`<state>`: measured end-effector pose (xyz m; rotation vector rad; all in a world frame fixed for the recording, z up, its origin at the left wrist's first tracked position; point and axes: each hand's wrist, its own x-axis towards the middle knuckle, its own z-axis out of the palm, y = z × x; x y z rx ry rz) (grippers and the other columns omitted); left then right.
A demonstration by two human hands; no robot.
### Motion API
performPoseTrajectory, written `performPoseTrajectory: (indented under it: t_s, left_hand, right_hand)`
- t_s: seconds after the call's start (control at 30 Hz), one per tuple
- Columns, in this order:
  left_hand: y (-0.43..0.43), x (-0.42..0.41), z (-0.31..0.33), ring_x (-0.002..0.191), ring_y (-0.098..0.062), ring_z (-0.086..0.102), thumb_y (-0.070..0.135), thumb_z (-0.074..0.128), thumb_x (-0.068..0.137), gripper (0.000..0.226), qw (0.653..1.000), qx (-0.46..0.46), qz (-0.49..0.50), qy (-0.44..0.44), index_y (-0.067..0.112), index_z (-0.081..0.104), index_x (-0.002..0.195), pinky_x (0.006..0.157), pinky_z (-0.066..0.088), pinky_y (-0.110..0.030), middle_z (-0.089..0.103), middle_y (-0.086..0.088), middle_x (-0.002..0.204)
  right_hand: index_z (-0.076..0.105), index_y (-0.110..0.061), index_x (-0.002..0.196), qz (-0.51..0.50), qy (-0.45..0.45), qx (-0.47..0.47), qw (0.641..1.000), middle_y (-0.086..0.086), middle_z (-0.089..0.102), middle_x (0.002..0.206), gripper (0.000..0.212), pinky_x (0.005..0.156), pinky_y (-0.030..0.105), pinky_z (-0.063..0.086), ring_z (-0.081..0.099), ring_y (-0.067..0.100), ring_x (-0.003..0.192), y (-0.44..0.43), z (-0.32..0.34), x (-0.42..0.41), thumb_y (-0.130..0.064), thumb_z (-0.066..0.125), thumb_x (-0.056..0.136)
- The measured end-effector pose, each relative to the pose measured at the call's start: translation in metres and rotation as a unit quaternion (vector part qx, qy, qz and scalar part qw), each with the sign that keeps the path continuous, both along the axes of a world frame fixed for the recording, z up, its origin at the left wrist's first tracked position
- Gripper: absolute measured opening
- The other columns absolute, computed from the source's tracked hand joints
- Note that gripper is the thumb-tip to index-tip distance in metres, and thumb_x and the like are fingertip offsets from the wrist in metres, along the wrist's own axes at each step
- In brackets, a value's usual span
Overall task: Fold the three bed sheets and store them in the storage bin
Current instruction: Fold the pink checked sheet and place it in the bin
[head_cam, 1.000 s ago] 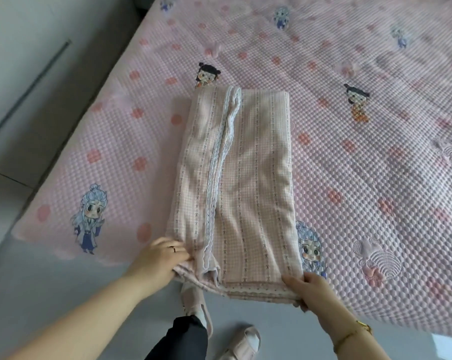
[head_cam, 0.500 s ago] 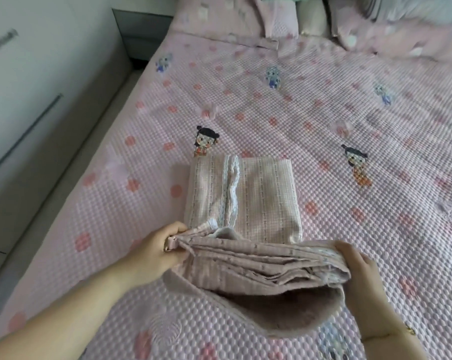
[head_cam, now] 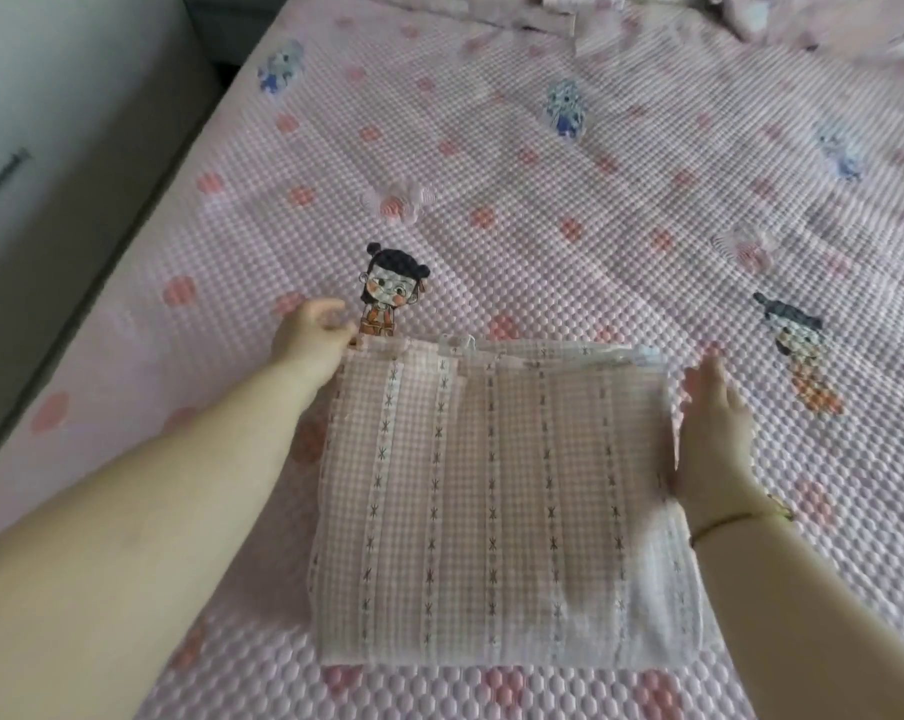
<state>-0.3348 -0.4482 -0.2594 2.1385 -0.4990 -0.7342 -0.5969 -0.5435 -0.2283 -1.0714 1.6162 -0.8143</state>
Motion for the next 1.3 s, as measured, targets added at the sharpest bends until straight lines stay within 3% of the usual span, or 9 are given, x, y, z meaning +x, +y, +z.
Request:
performPoseTrajectory:
  t_s: [0.1, 0.2, 0.33, 0.47, 0.57, 0.73, 0.87, 1.0, 1.3]
  left_hand:
    - [0.009, -0.010, -0.020, 0.119, -0.029, 0.049, 0.042, 0.039, 0.095, 0.048, 0.996, 0.020, 0.086, 0.017, 0.007, 0.051, 0.125, 0.095, 0.038, -0.034, 0.053, -0.012, 0.130]
    - [0.042, -0.038, -0.017, 0.094, -0.011, 0.059, 0.053, 0.059, 0.077, 0.052, 0.995, -0.020, 0.036, 0.091, 0.018, 0.054, 0.115, 0.074, 0.042, -0.024, 0.061, 0.008, 0.105]
    - [0.061, -0.061, -0.022, 0.061, 0.005, 0.060, 0.016, 0.073, 0.077, 0.019, 0.996, -0.024, -0.021, 0.081, 0.027, 0.058, 0.076, 0.053, 0.043, -0.012, 0.066, 0.015, 0.062]
    - [0.044, -0.055, -0.017, 0.063, 0.009, 0.053, 0.011, 0.064, 0.082, 0.016, 0.998, -0.059, 0.016, 0.010, 0.024, 0.057, 0.075, 0.054, 0.040, -0.004, 0.056, 0.019, 0.073]
    - [0.030, -0.045, -0.035, 0.070, -0.005, 0.056, 0.016, 0.062, 0.086, 0.007, 0.999, -0.012, 0.046, -0.025, 0.014, 0.061, 0.092, 0.060, 0.043, -0.010, 0.060, 0.009, 0.079]
    - [0.013, -0.041, -0.074, 0.113, -0.036, 0.050, 0.046, 0.056, 0.084, 0.049, 0.977, 0.187, 0.056, -0.087, 0.008, 0.054, 0.115, 0.094, 0.041, -0.047, 0.057, -0.018, 0.119]
    - [0.011, -0.033, -0.077, 0.119, -0.034, 0.047, 0.048, 0.061, 0.079, 0.062, 0.984, 0.154, 0.060, -0.066, 0.015, 0.044, 0.129, 0.097, 0.039, -0.048, 0.052, -0.012, 0.129]
    - [0.013, -0.028, -0.083, 0.118, -0.033, 0.050, 0.043, 0.064, 0.079, 0.061, 0.992, 0.113, 0.038, -0.042, 0.017, 0.044, 0.130, 0.099, 0.040, -0.048, 0.054, -0.012, 0.128]
    - [0.009, -0.034, -0.081, 0.118, -0.034, 0.048, 0.046, 0.057, 0.083, 0.061, 0.982, 0.158, 0.049, -0.089, 0.019, 0.038, 0.134, 0.096, 0.040, -0.045, 0.049, -0.010, 0.132]
  right_hand:
    - [0.031, -0.019, 0.141, 0.165, 0.204, -0.179, 0.948, -0.003, 0.026, 0.148, 0.075, 0.114, 0.033, 0.009, 0.023, 0.014, 0.136, 0.029, -0.025, 0.005, -0.062, 0.036, 0.080]
    - [0.008, -0.022, 0.147, 0.296, 0.367, -0.177, 0.864, -0.004, 0.009, 0.154, 0.097, 0.116, 0.035, 0.000, 0.007, 0.016, 0.142, 0.039, -0.047, 0.006, -0.069, 0.049, 0.073]
    - [0.040, -0.018, 0.134, 0.247, 0.358, -0.156, 0.887, 0.005, 0.042, 0.134, 0.058, 0.092, 0.034, 0.036, 0.045, 0.022, 0.110, 0.012, -0.058, 0.013, -0.043, 0.058, 0.084]
    - [0.058, -0.006, 0.108, 0.186, 0.299, -0.252, 0.901, 0.009, 0.059, 0.107, 0.022, 0.059, 0.019, 0.019, 0.041, 0.012, 0.081, -0.007, -0.043, 0.016, -0.018, 0.051, 0.091]
    - [0.057, -0.003, 0.110, 0.187, 0.299, -0.284, 0.891, 0.011, 0.058, 0.110, 0.023, 0.063, 0.019, 0.021, 0.042, 0.015, 0.081, -0.021, -0.048, 0.029, -0.015, 0.051, 0.092]
    - [0.046, -0.005, 0.124, 0.224, 0.393, -0.206, 0.868, 0.015, 0.044, 0.126, 0.037, 0.083, 0.038, 0.036, 0.047, 0.031, 0.107, -0.036, -0.090, 0.042, -0.028, 0.041, 0.096]
    - [0.029, -0.014, 0.140, 0.257, 0.426, -0.148, 0.855, 0.011, 0.026, 0.147, 0.048, 0.110, 0.037, 0.011, 0.023, 0.027, 0.134, -0.045, -0.084, 0.047, -0.033, 0.036, 0.096]
    - [0.003, -0.022, 0.148, 0.268, 0.432, -0.238, 0.827, 0.004, -0.012, 0.155, 0.064, 0.110, 0.031, -0.021, -0.011, 0.020, 0.142, -0.012, -0.059, 0.041, -0.042, 0.032, 0.095]
    - [0.047, -0.011, 0.132, 0.383, 0.483, -0.230, 0.753, 0.021, 0.047, 0.136, 0.065, 0.107, 0.037, -0.004, 0.026, 0.028, 0.127, 0.031, -0.123, 0.057, -0.051, 0.034, 0.082]
